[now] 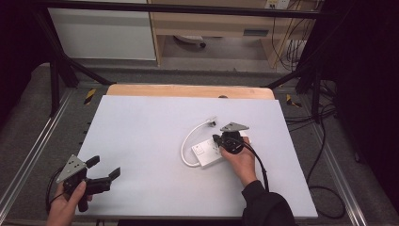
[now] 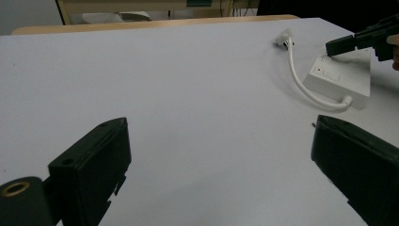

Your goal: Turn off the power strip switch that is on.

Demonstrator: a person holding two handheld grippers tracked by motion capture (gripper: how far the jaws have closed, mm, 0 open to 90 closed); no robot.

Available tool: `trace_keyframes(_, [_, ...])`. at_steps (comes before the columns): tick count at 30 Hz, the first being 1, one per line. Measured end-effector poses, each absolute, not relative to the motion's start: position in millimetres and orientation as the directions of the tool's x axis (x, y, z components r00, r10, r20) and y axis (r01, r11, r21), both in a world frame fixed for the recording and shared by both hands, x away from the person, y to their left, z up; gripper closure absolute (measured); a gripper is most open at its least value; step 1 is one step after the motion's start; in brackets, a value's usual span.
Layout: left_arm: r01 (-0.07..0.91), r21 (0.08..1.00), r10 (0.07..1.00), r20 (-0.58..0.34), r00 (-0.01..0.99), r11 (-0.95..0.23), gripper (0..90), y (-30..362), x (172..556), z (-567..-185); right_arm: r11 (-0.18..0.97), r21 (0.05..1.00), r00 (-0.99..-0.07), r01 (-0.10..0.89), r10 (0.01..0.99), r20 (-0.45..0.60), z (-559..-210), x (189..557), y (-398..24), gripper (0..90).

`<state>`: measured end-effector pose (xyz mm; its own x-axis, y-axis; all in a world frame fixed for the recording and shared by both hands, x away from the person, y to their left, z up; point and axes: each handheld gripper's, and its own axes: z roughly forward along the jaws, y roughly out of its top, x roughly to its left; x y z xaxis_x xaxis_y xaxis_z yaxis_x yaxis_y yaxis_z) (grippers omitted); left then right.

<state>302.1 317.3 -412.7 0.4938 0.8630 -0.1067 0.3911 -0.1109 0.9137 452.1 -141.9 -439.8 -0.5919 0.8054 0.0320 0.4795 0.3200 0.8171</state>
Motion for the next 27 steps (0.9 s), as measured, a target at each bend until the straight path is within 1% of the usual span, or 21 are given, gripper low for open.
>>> trace_keyframes(27, [0.392, 0.913, 0.864, -0.104, 0.493, -0.115, 5.3, 317.5, 302.2, -412.9, 0.305, 0.823, -0.588, 0.479, 0.808, 0.043, -441.1, 451.9, -142.7, 90.0])
